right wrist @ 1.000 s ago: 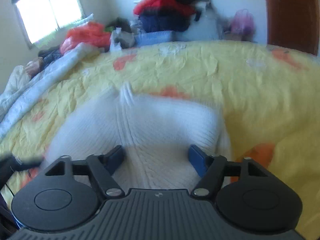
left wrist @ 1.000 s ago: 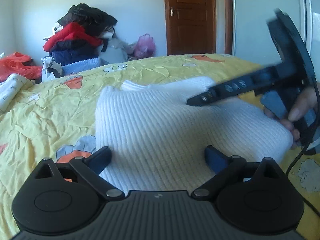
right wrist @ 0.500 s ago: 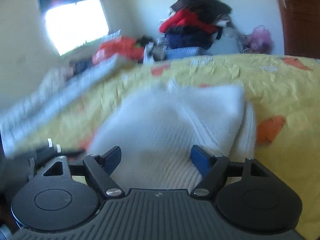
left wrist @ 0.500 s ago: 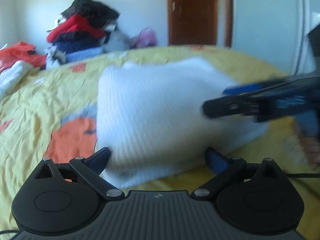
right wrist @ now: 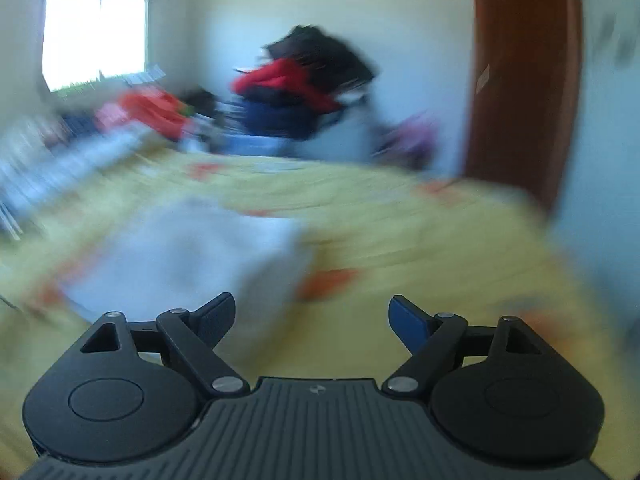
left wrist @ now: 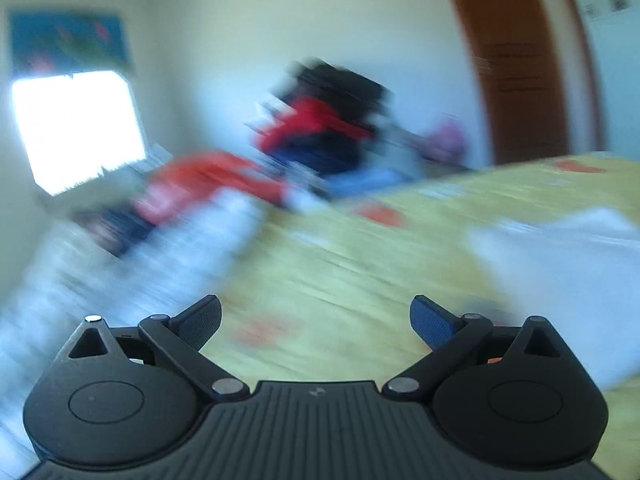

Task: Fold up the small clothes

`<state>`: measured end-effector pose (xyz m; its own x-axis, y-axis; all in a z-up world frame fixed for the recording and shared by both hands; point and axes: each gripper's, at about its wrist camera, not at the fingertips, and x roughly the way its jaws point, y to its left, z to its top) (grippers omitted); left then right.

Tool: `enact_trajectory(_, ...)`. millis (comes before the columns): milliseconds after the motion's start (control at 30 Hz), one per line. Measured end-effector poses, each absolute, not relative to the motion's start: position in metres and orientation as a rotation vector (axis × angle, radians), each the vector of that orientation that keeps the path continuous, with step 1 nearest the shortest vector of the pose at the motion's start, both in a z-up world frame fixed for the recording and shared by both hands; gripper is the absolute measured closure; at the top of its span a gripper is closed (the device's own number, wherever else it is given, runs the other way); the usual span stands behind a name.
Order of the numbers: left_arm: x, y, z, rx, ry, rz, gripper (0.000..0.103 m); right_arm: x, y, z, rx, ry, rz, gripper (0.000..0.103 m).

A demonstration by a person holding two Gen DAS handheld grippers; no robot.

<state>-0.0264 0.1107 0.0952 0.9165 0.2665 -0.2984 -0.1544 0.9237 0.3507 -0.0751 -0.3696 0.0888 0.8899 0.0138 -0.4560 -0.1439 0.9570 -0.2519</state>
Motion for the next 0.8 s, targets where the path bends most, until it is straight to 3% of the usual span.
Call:
enact_trajectory(67, -0.024, 0.146, 0.121, 0.411, 0.308, 0.347, 0.002, -0.09, -0.403, 0.095, -0.509, 0.465, -0.094, 0.009)
enact_trajectory(200, -0.028, 0.204, 0.171, 0.349, 0.25, 0.571, 0.002, -0.104, -0.47, 0.1, -0.752, 0.527, -0.469, 0.009)
enact_trajectory(300, -0.046, 0.205, 0.179, 0.121, 0.248, 0.485, 0.002, -0.121, -0.483, 0.109, -0.67, 0.475, -0.562, 0.007)
enact_trajectory(433, -0.063, 0.126, 0.127, 0.048, 0.301, 0.25, 0.002, -0.137, -0.447, 0.099, -0.236, 0.378, -0.222, 0.0)
enact_trajectory(533, -0.067, 0.054, 0.069, -0.001, 0.424, 0.083, 0.002, -0.122, -0.405, 0.061, 0.036, 0.45, 0.047, 0.001)
enact_trajectory(633, -0.064, 0.001, 0.021, -0.016, 0.546, -0.005, 0.002, -0.092, -0.356, 0.02, 0.121, 0.575, 0.145, 0.002)
enact_trajectory(800, -0.068, -0.019, -0.018, -0.048, 0.65, -0.041, 0.002, -0.059, -0.295, -0.016, 0.13, 0.686, 0.15, 0.002)
